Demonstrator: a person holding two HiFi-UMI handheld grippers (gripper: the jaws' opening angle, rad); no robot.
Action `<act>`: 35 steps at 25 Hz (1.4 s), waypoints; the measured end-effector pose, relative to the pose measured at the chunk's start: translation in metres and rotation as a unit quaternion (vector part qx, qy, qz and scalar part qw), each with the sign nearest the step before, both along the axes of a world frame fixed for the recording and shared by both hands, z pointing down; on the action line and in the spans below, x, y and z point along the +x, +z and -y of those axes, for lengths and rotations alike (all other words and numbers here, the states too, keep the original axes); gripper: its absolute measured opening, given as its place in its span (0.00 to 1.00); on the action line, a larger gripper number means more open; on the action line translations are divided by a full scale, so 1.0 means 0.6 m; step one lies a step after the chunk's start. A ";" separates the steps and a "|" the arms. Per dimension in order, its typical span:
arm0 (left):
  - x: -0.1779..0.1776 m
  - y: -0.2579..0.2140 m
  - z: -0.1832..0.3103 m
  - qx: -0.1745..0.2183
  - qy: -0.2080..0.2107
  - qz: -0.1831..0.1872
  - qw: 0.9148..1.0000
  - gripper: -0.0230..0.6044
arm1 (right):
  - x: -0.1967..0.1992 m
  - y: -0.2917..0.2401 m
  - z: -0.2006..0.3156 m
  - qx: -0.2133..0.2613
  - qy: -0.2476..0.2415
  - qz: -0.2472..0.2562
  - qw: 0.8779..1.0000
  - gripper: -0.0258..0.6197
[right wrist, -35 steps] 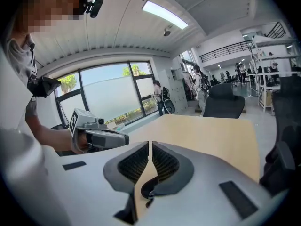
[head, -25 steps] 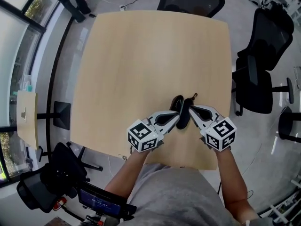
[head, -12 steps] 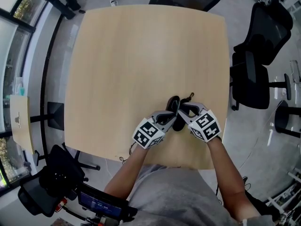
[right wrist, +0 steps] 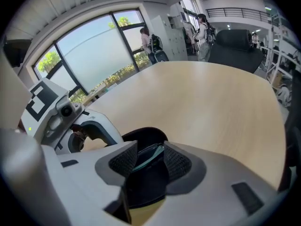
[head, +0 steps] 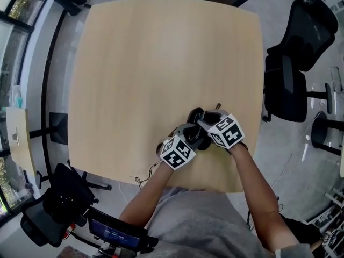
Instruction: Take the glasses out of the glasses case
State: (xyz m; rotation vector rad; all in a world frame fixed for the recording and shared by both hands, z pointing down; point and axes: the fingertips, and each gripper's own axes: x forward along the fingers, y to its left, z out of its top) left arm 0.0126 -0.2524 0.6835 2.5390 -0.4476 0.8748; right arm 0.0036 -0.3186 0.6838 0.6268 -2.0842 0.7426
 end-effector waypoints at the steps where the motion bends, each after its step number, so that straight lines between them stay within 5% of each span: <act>1: -0.001 0.005 0.000 0.007 0.003 0.009 1.000 0.31 | -0.002 0.006 0.002 -0.002 -0.002 -0.005 1.000 0.28; 8: -0.009 0.023 0.010 0.024 0.001 0.022 0.999 0.30 | 0.007 0.027 0.012 -0.036 0.016 -0.009 0.999 0.28; 17: -0.037 0.031 0.024 -0.015 -0.034 -0.004 0.999 0.21 | 0.008 0.014 -0.006 -0.159 0.061 0.078 0.982 0.28; 28: -0.046 0.013 0.034 -0.079 -0.090 -0.049 0.992 0.11 | 0.006 0.016 -0.035 -0.119 0.044 0.054 0.990 0.28; 35: -0.042 0.000 0.027 -0.096 -0.099 -0.069 0.988 0.10 | 0.003 -0.007 -0.040 -0.119 0.046 0.073 0.989 0.14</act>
